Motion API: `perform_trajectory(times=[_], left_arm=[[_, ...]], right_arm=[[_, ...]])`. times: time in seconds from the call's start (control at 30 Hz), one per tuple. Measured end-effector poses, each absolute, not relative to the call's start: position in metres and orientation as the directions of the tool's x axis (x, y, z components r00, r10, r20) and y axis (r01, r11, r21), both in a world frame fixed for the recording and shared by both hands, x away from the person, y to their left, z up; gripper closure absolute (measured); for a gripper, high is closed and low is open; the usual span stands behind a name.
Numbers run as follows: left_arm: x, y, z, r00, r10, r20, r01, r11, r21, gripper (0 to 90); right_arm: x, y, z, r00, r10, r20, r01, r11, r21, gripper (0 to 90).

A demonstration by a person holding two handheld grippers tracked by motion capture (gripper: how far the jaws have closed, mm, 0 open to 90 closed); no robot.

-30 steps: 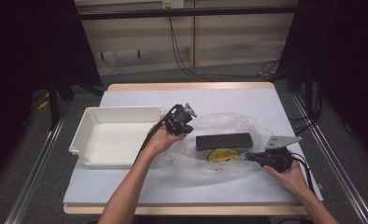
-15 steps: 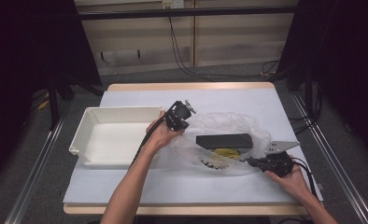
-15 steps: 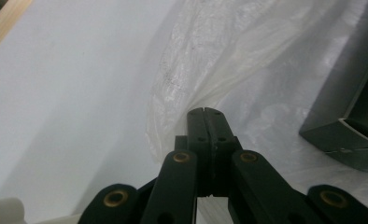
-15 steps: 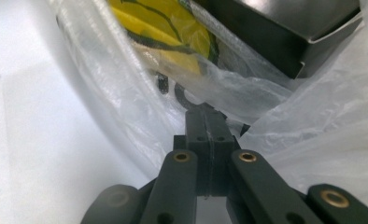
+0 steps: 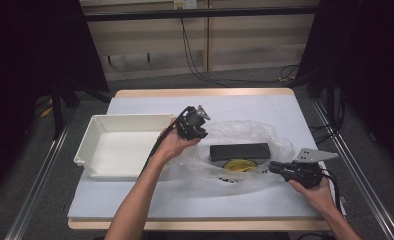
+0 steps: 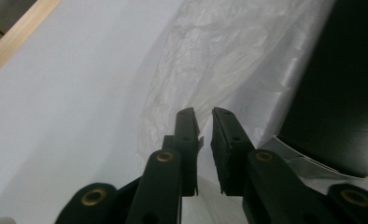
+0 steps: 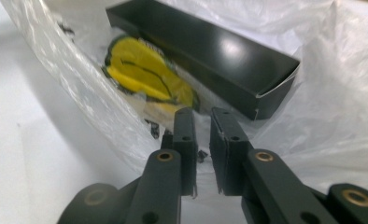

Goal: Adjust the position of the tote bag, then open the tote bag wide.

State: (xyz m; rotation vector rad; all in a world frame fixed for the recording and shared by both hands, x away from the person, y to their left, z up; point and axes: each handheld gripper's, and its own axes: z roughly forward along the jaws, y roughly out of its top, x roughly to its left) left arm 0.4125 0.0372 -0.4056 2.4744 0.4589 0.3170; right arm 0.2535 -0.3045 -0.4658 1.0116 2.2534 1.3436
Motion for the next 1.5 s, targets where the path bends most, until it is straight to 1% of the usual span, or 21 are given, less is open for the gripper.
perform_trajectory(times=[0.17,0.2,0.27,0.33,0.47,0.6,0.67,0.73,0.8,0.97,1.07,1.13,1.2,1.3,1.37,1.43,1.5], left_arm=[[0.400,0.036,-0.399,0.927,0.353,0.126,0.202,-0.754,0.624,74.3],[0.398,0.037,-0.397,0.929,0.347,0.130,0.194,-0.756,0.626,72.7],[0.395,0.038,-0.394,0.934,0.333,0.127,0.179,-0.747,0.640,71.1],[0.390,0.039,-0.391,0.937,0.323,0.133,0.163,-0.741,0.651,69.7],[0.380,0.038,-0.387,0.954,0.272,0.129,0.121,-0.738,0.663,68.1],[0.375,0.037,-0.389,0.965,0.237,0.115,0.107,-0.751,0.652,66.6],[0.375,0.035,-0.393,0.970,0.224,0.097,0.109,-0.753,0.649,64.7],[0.375,0.034,-0.395,0.974,0.206,0.092,0.102,-0.767,0.633,62.0],[0.374,0.033,-0.397,0.977,0.203,0.069,0.115,-0.767,0.631,58.3],[0.376,0.031,-0.401,0.983,0.179,0.048,0.113,-0.783,0.611,50.7],[0.380,0.031,-0.404,0.982,0.182,0.041,0.121,-0.789,0.602,48.6],[0.383,0.028,-0.406,0.983,0.180,0.039,0.122,-0.796,0.593,45.4],[0.386,0.025,-0.409,0.985,0.170,0.041,0.117,-0.813,0.571,45.4],[0.390,0.024,-0.412,0.986,0.163,0.021,0.121,-0.804,0.582,45.6],[0.392,0.022,-0.415,0.987,0.162,-0.001,0.132,-0.800,0.585,43.7],[0.393,0.021,-0.413,0.988,0.156,0.016,0.118,-0.807,0.579,43.3],[0.393,0.019,-0.412,0.989,0.151,0.008,0.119,-0.812,0.571,42.2]], right_arm=[[0.243,-0.307,-0.458,-0.677,0.733,0.068,0.374,0.264,0.889,69.2],[0.240,-0.307,-0.457,-0.676,0.733,0.078,0.372,0.248,0.894,64.8],[0.235,-0.307,-0.454,-0.669,0.740,0.068,0.359,0.242,0.902,60.6],[0.230,-0.307,-0.452,-0.670,0.738,0.074,0.353,0.229,0.907,58.4],[0.219,-0.305,-0.450,-0.675,0.734,0.079,0.346,0.220,0.912,55.6],[0.206,-0.304,-0.451,-0.669,0.740,0.071,0.337,0.216,0.916,46.8],[0.199,-0.305,-0.451,-0.664,0.745,0.071,0.333,0.209,0.919,43.8],[0.194,-0.307,-0.452,-0.659,0.749,0.076,0.331,0.197,0.923,39.6],[0.190,-0.310,-0.452,-0.650,0.755,0.089,0.334,0.178,0.926,36.6],[0.183,-0.313,-0.455,-0.645,0.758,0.099,0.340,0.168,0.925,34.5],[0.181,-0.312,-0.456,-0.649,0.754,0.098,0.340,0.173,0.924,33.2],[0.180,-0.312,-0.456,-0.650,0.753,0.101,0.339,0.169,0.926,32.5],[0.181,-0.311,-0.456,-0.649,0.753,0.109,0.342,0.161,0.926,32.2],[0.182,-0.310,-0.458,-0.656,0.748,0.105,0.342,0.170,0.924,32.0],[0.183,-0.309,-0.459,-0.659,0.745,0.103,0.346,0.179,0.921,32.0],[0.183,-0.308,-0.460,-0.662,0.743,0.101,0.348,0.185,0.919,31.8],[0.184,-0.308,-0.460,-0.667,0.738,0.099,0.346,0.189,0.919,31.8]])
